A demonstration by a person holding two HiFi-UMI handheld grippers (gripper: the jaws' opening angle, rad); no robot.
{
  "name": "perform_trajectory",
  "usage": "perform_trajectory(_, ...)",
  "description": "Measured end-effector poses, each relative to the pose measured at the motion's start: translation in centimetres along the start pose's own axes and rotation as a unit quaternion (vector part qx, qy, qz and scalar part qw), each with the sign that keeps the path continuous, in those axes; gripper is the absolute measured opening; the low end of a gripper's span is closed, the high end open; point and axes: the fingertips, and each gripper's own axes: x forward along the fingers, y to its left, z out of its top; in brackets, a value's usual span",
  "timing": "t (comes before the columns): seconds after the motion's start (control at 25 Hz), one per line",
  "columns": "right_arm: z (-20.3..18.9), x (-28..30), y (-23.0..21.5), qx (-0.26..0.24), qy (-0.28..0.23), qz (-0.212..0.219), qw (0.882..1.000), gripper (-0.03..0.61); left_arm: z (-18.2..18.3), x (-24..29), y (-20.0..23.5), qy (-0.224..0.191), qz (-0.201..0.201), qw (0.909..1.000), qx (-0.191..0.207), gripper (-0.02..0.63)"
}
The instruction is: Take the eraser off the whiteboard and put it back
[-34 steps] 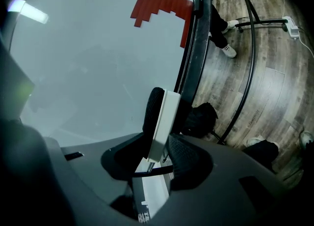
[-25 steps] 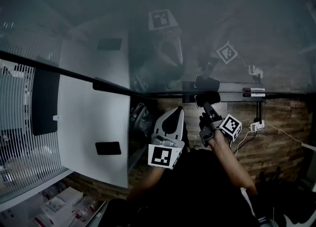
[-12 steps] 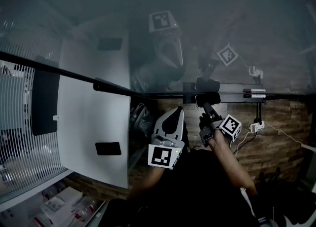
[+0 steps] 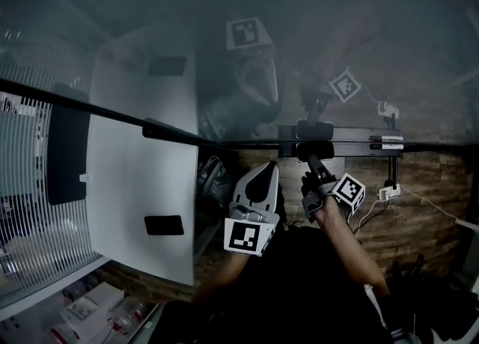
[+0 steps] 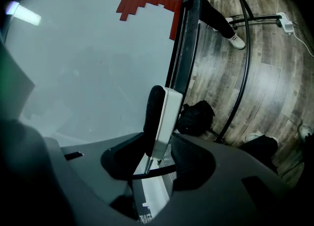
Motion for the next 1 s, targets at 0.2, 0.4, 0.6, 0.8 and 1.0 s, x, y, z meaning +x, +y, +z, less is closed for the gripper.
perform_trajectory(0.2,0.11,0.04,0.16,0.003,-0.002,0.007,1.000,0.160,0.02,0.02,0.00,-0.002,0.000,1.0000,0.000,0.006)
perform_trajectory(0.4,0.10,0.07,0.01,0.004,-0.001,0.005,1.000,0.176,0.03,0.07,0.07,-0.003,0.000,1.0000,0.000,0.006)
perform_trajectory(0.6,0.05,-0.02,0.06,0.010,0.001,0.007,1.000,0.196,-0.04,0.00,-0.08,-0.004,0.001,1.0000,-0.003,0.006)
perform_trajectory(0.8,-0.02,-0.47,0.07,0.008,0.001,0.005,1.000,0.199,0.29,0.06,-0.23,-0.007,0.000,1.0000,-0.001,0.006)
perform_trajectory(1.0,-0.20,-0.69,-0.01,0.011,0.006,0.008,1.000,0.202,0.07,0.01,-0.49,-0.006,0.001,1.0000,-0.004,0.006)
